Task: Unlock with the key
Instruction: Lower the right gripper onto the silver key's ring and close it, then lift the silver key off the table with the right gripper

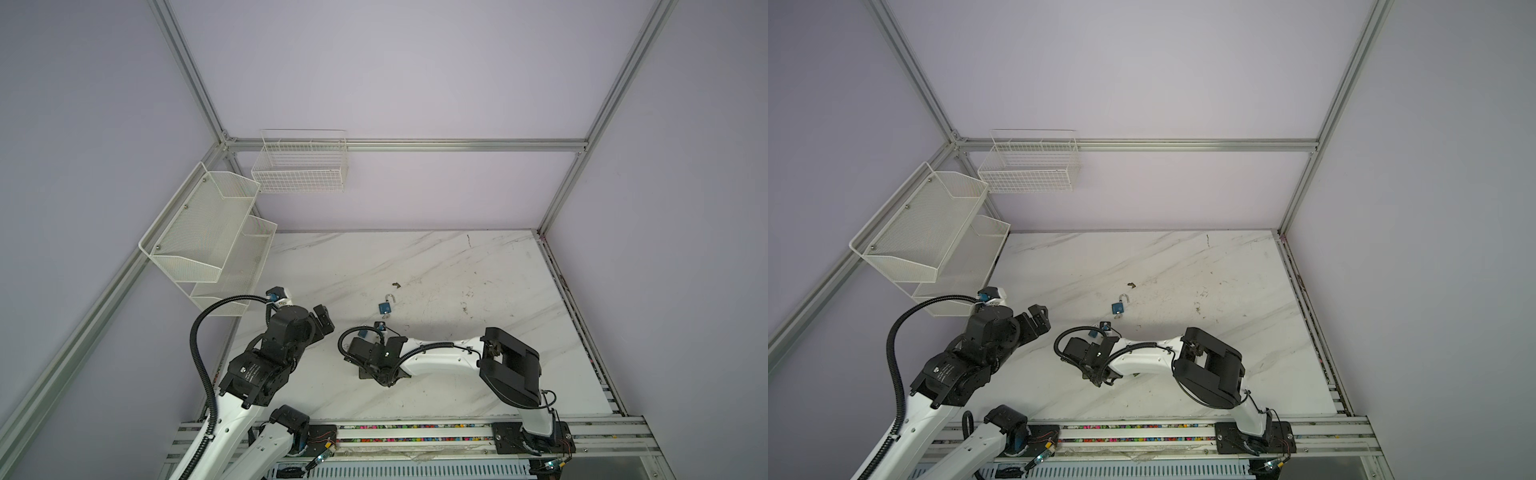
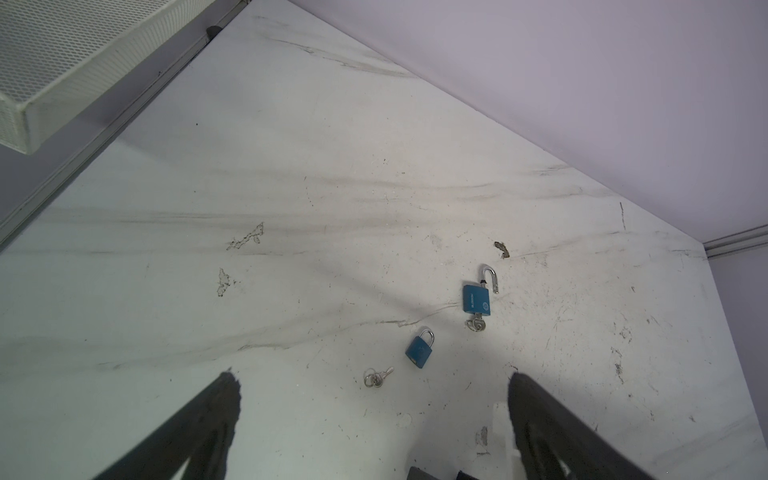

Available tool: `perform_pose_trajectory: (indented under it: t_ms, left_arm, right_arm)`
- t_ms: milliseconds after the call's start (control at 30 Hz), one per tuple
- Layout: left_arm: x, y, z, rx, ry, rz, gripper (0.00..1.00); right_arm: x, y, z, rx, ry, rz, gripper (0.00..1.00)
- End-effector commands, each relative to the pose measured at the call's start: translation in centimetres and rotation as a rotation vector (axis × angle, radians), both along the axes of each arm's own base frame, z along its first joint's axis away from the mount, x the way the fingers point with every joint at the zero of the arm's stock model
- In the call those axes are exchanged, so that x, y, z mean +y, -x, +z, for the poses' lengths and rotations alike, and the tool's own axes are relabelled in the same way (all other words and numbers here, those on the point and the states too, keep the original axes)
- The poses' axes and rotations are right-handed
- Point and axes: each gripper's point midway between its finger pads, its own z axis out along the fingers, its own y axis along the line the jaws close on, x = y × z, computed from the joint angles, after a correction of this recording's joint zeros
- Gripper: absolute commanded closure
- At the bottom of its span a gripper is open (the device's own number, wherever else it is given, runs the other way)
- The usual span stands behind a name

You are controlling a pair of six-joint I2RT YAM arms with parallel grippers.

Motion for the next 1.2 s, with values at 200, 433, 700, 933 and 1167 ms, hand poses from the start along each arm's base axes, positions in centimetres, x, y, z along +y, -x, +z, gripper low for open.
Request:
perform_pose_trajectory:
  t_ms: [200, 433, 700, 933, 1167]
  left_arm:
    - [-0.3, 1.1, 2.7, -0.043, 0.103, -0.004, 0.00]
    - [-0.7, 1.1, 2.6, -0.042, 0.139, -0.004, 0.00]
    - [-0.8, 1.0, 2.1, -0.031, 0.152, 0.004, 0.00]
    - [-0.8, 1.0, 1.5, -0.020, 0.157, 0.014, 0.00]
    - [-0.7, 0.9, 1.3, -0.019, 0.164, 0.027, 0.00]
  right_arm:
    - [-3.8, 2.3, -1.1, 0.057, 0.146, 0.069, 0.38]
    - [-5.9, 2.9, -1.2, 0.055, 0.191, 0.068, 0.48]
    - [-4.7, 4.7, -1.6, 0.079, 0.214, 0.175, 0.59]
    - [-4.3, 5.5, -1.5, 0.083, 0.198, 0.217, 0.62]
    - [-4.7, 5.3, -2.0, 0.073, 0.222, 0.224, 0.70]
